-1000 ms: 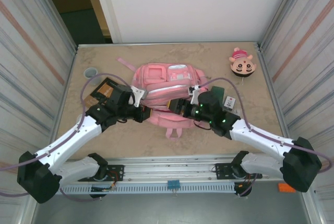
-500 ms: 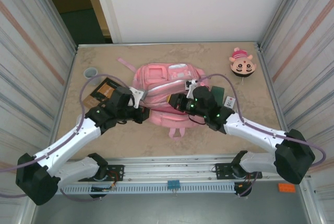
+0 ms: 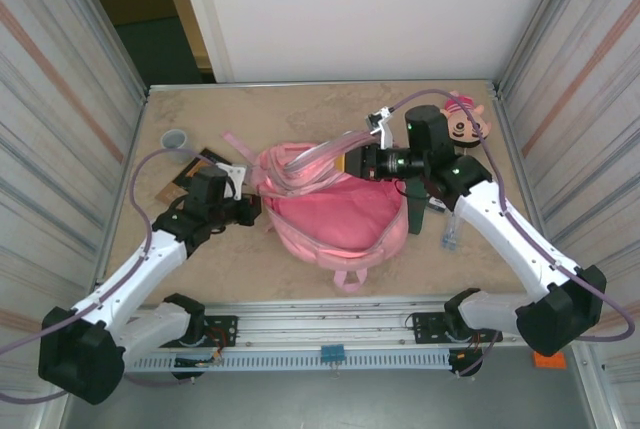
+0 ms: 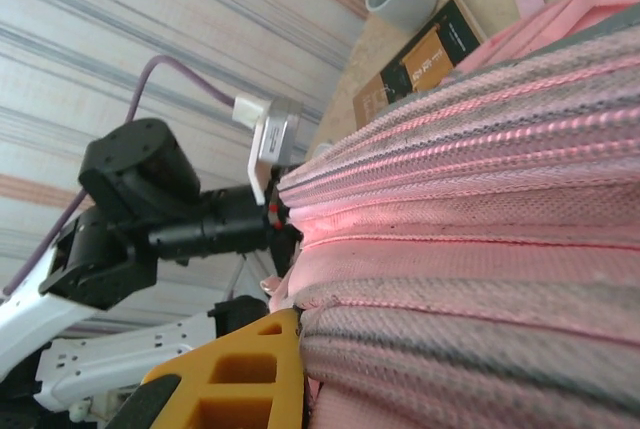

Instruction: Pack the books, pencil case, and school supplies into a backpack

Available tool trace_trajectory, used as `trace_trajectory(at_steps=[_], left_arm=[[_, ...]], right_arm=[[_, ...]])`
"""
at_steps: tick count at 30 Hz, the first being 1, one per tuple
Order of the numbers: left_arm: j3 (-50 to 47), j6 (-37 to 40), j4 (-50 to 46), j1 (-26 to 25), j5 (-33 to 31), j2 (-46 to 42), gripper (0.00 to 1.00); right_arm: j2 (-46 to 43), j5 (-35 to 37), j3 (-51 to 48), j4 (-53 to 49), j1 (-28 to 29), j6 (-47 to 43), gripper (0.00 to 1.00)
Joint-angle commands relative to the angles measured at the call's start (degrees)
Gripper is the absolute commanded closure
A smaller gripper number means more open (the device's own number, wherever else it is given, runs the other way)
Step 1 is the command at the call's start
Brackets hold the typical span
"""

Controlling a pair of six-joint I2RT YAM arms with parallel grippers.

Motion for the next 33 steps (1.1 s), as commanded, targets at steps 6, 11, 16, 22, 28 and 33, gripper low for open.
trace_trajectory(at_steps=[6,11,16,22,28,33], left_arm=[[-0.98,0.62,9.48,6.31,-6.87,9.45,0.92],[2.19,-0.46,7.0,6.32,-4.6,8.32,0.61],[3.87,-2.75,1.54,6.31,-3.37,-0.03,0.44],[5.09,-5.8,-4.96,6.25,-3.27,-7.46,0.4],[4.11,-7.85,-5.95,6.33,-1.08,-8.35,0.41],[2.52,-9.72,-4.89,6.33,-2.17,-8.41,0.41]], right_arm=[[-0.76,-10.19,5.18,5.45,-1.94,-1.67,0.99],[1.11,-6.31,3.91,8.67,-1.27,0.25,1.0],[2.8,5.85,1.14,14.12,2.1,0.25,1.0],[7.93,18.01,-2.43,25.52,5.7,1.47,1.0],[15.39,22.97,-2.88,33.49,6.26,2.07,1.0],[18.97,22.08,-4.32,33.98,6.35,2.52,0.99]])
